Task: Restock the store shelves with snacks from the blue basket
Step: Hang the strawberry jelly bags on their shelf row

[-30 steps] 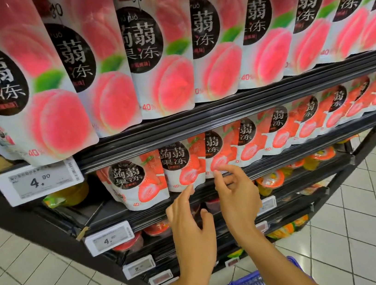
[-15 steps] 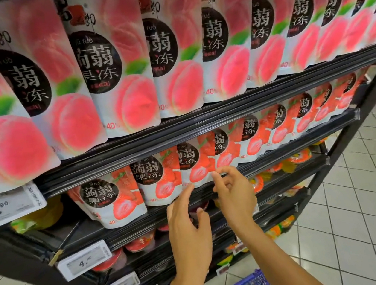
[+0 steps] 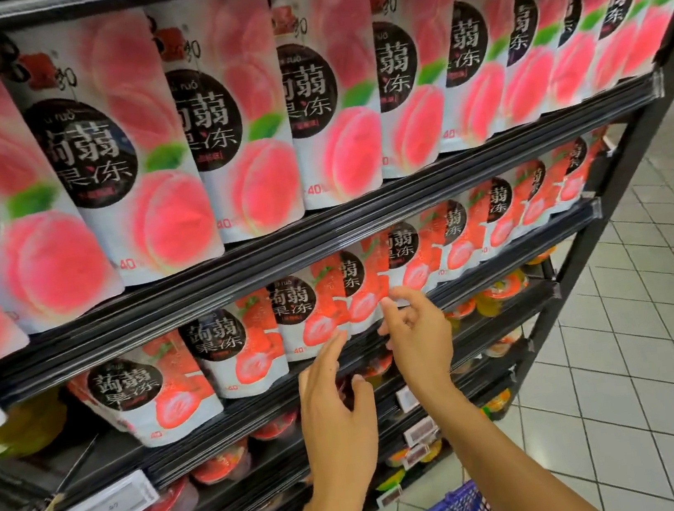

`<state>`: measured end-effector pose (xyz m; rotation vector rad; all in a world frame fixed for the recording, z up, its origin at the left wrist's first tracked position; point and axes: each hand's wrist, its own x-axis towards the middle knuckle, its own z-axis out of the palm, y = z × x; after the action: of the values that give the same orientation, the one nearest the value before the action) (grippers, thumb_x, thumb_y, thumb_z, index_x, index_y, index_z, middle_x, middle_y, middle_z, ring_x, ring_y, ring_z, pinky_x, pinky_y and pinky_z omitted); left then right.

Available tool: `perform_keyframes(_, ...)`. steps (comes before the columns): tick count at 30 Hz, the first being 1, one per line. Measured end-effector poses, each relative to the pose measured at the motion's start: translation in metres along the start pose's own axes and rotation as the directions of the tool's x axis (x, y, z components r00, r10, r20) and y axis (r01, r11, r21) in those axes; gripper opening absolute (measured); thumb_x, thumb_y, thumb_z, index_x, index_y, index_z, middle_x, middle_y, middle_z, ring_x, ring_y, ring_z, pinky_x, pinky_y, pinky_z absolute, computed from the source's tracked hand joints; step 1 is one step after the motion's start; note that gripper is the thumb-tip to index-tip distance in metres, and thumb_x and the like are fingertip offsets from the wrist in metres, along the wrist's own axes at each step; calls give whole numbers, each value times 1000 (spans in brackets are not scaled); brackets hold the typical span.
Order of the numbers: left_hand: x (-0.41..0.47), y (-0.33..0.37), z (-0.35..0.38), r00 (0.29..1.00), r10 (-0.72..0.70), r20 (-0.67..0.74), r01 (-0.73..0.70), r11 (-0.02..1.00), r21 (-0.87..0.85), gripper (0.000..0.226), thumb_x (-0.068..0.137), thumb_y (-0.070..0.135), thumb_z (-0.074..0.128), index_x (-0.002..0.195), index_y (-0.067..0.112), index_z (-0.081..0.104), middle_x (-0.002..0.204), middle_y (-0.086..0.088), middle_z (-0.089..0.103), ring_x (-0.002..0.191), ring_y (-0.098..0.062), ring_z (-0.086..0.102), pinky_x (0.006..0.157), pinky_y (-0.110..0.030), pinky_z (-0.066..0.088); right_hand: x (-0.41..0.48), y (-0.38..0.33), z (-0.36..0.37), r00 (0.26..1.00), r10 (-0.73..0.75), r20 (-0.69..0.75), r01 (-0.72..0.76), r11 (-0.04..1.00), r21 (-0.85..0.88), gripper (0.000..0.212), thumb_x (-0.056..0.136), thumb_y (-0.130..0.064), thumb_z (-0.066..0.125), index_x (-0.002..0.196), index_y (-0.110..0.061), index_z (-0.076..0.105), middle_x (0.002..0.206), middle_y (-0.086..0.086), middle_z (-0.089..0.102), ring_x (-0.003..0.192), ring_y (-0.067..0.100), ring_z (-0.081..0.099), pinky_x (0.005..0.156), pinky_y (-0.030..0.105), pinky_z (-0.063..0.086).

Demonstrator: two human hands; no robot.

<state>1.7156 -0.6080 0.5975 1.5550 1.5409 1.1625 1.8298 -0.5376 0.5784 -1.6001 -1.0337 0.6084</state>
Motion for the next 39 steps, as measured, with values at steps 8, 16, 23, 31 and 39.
perform_keyframes(8,5,10,25,1000,22,14,-22,1000,-4,60,95,14,56,125,64,38,128,35,40,120,-32,52,96,-32,49,13,6,-13,1000,-10,8,11,997,-78,15,97,-44,55,105,-37,64,63,-14,68,60,1,62,59,28,48)
perform_keyframes(16,13,23,53,999,36,10,-36,999,-6,60,95,15,56,123,65,38,126,51,31,123,-26,49,102,-32,46,52,11,-51,997,10,-77,-8,1000,23,16,97,-35,58,111,-28,59,68,-3,71,59,16,67,64,44,56)
perform_keyframes(23,21,33,83,1000,18,10,-17,1000,-17,54,95,12,56,136,46,47,131,43,35,126,-25,49,103,-46,46,67,19,-64,1000,-4,-22,4,1000,-22,7,97,-40,58,98,-37,64,67,-8,70,65,13,67,66,43,56)
perform_keyframes(31,30,44,112,999,34,-18,-34,999,-8,66,95,14,54,125,70,39,129,42,36,110,-18,56,95,-21,48,89,31,-89,979,10,-202,2,998,57,13,95,-39,60,107,-34,64,67,-7,68,63,9,64,61,36,53)
perform_keyframes(39,40,59,152,1000,7,-2,-7,1000,-12,54,95,12,55,131,51,46,124,51,31,122,-28,52,102,-45,47,121,45,-105,996,55,-66,-56,998,-12,16,96,-42,59,104,-31,68,69,-9,70,70,11,67,69,40,56)
